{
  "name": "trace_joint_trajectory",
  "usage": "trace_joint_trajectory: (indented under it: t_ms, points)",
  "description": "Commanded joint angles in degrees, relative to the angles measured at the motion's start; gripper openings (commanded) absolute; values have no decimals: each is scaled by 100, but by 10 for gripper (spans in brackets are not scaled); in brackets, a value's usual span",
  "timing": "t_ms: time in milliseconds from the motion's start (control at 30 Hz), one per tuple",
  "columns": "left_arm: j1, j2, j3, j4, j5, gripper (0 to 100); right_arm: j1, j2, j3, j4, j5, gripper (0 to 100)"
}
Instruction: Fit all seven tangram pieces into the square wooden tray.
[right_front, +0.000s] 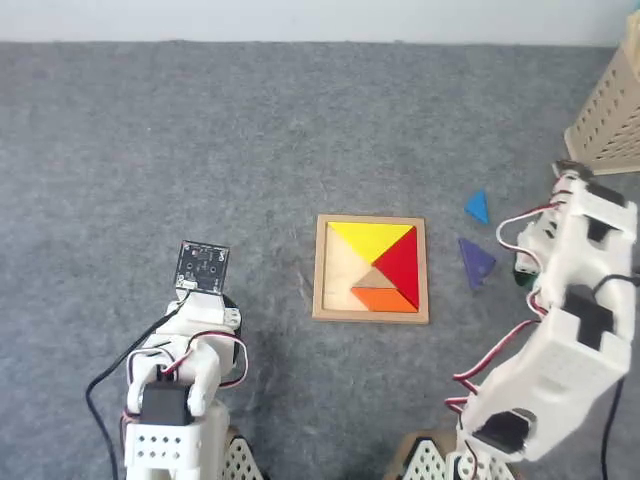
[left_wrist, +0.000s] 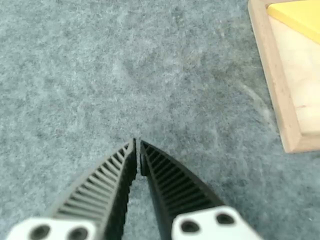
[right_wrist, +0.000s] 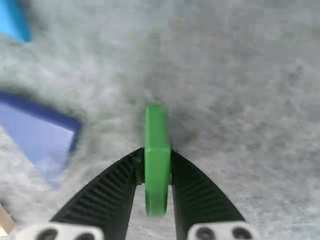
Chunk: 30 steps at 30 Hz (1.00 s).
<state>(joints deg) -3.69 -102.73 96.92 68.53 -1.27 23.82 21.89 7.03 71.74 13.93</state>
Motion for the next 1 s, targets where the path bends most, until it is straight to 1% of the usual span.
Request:
trace_joint_trajectory:
  t_ms: [0, 100, 200, 267, 333, 433, 533, 733, 833, 967]
  points:
    - [-26, -18, -31, 26, 53, 11, 303, -602, -176, 92, 62, 56]
    - [-26, -18, -31, 26, 53, 11, 391, -813, -176, 233, 202, 78]
    - [-26, -18, -31, 26, 53, 11, 259, -848, -176, 611, 782, 166]
    - [-26, -18, -31, 26, 53, 11, 233, -901, -176, 787, 949, 223]
    - [-26, -18, -31, 26, 53, 11, 268, -910, -211, 840, 1037, 255]
    - [-26, -18, -31, 26, 53, 11, 268, -892, -211, 822, 1196, 241]
    - [-26, -18, -31, 26, 53, 11, 295, -910, -211, 822, 1178, 225]
    - [-26, -18, -31, 26, 53, 11, 347, -875, -220, 716, 1160, 225]
    - [-26, -18, -31, 26, 53, 11, 374, -848, -176, 488, 862, 224]
    - [-26, -18, -31, 26, 53, 11, 462, -848, -176, 444, 492, 224]
